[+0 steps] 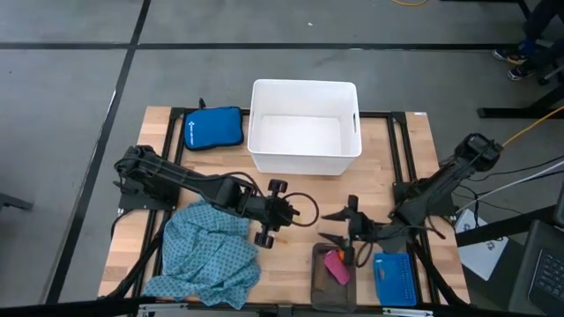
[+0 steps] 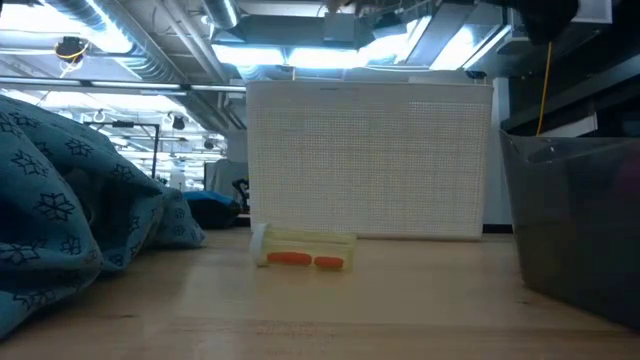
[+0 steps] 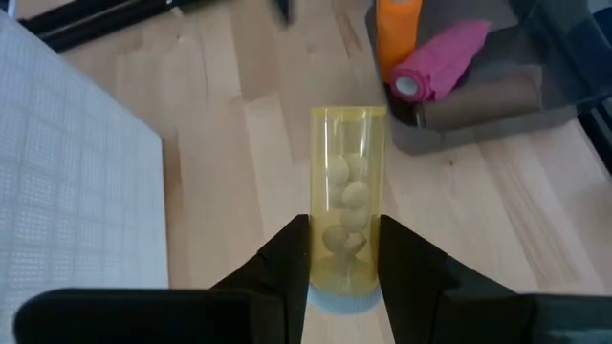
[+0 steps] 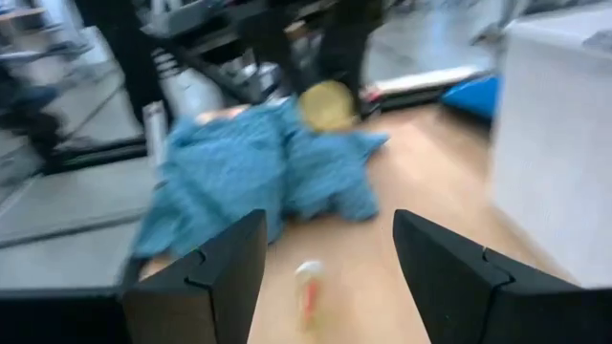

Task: Pick & place medical supplies in basket/bin
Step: Put the top yellow pill bottle into the blue bin

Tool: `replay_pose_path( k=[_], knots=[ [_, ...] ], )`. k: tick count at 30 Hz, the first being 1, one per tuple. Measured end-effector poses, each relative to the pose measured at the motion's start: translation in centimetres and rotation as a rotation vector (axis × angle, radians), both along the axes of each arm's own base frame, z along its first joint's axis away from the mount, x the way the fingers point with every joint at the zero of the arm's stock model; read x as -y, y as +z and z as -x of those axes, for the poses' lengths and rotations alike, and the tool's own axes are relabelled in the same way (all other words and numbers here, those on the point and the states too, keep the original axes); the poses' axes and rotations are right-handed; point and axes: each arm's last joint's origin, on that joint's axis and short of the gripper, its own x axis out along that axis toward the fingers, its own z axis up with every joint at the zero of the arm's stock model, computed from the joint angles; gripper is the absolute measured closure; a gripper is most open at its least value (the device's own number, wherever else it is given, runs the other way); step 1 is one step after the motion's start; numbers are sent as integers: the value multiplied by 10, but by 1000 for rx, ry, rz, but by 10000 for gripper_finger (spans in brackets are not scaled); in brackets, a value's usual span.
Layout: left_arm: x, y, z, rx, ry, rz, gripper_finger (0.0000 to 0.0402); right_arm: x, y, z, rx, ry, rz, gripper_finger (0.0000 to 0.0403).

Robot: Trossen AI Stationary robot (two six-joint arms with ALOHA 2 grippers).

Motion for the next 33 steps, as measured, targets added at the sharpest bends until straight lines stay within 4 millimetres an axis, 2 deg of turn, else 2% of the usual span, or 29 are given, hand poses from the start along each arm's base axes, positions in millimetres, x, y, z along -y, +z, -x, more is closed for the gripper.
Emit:
replay_pose_path(
  k=[3,12,33],
  knots=[
    [0,1,-1,11,-3,1,302,3,-2,-11,37,-58,66,172],
    [0,2,-2,22,-13,-8,302,8,-7,-34,100,-51,99,172],
    [0,2,-2,29,-19,-14,302,13,-6,-44,148,11,64,172]
  ],
)
